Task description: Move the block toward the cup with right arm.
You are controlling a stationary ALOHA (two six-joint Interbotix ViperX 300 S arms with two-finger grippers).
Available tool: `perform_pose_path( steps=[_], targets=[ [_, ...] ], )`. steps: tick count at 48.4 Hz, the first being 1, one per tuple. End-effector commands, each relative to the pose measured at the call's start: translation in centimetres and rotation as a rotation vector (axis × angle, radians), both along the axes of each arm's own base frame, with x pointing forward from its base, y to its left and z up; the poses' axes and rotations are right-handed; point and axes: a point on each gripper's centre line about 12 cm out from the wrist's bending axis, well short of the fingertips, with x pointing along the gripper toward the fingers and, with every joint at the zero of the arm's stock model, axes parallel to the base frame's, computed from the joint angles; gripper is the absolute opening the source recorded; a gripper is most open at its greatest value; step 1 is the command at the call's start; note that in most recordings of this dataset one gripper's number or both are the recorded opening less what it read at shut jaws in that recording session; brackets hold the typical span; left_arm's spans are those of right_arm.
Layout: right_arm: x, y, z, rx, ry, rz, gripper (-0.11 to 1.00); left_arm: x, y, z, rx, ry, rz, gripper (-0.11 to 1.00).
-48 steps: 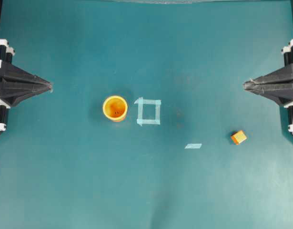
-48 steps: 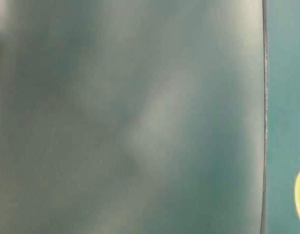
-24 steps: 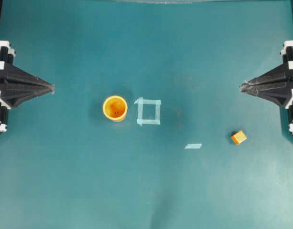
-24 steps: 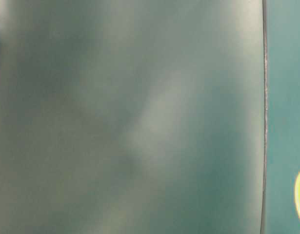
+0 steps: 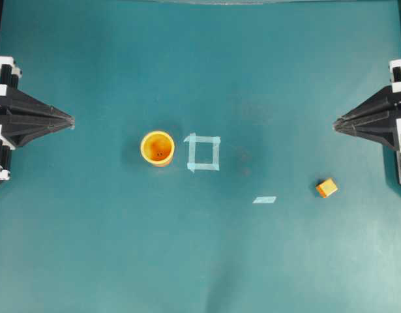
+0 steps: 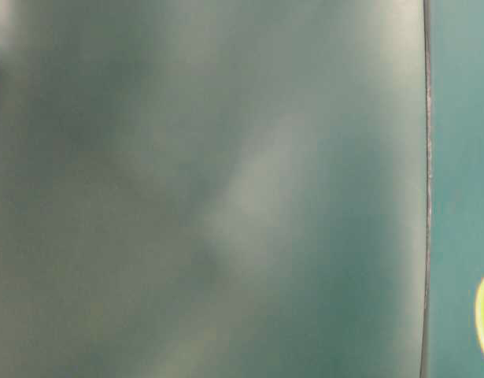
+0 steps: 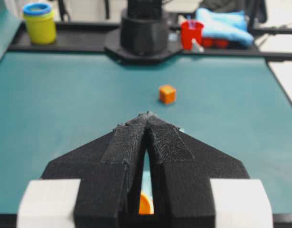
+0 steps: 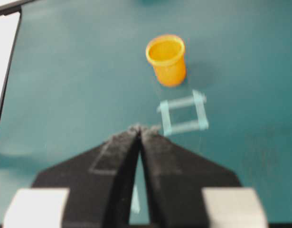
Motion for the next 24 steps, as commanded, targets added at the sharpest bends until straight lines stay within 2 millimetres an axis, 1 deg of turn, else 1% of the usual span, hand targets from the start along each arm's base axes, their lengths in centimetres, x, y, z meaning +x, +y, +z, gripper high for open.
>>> perform_pose_path(
  steps=[1, 8, 14, 24],
  targets=[
    [0.0, -0.1, 0.8, 0.050, 0.027, -0.017, 0.21, 0.3, 0.0, 1.0, 0.006, -0.025, -0.001, 0.00],
    [-0.2, 0.2, -0.1, 0.139, 0.119, -0.040, 0.36, 0.3, 0.0, 1.0, 0.006, -0.025, -0.001, 0.00],
    [-0.2, 0.3, -1.2, 0.222, 0.207, -0.075, 0.47, 0.3, 0.0, 1.0, 0.009, -0.025, -0.001, 0.00],
    [0.1, 0.4, -3.2, 0.323, 0.356, -0.135, 0.56, 0.3, 0.0, 1.0, 0.011, -0.025, 0.001, 0.00]
  ],
)
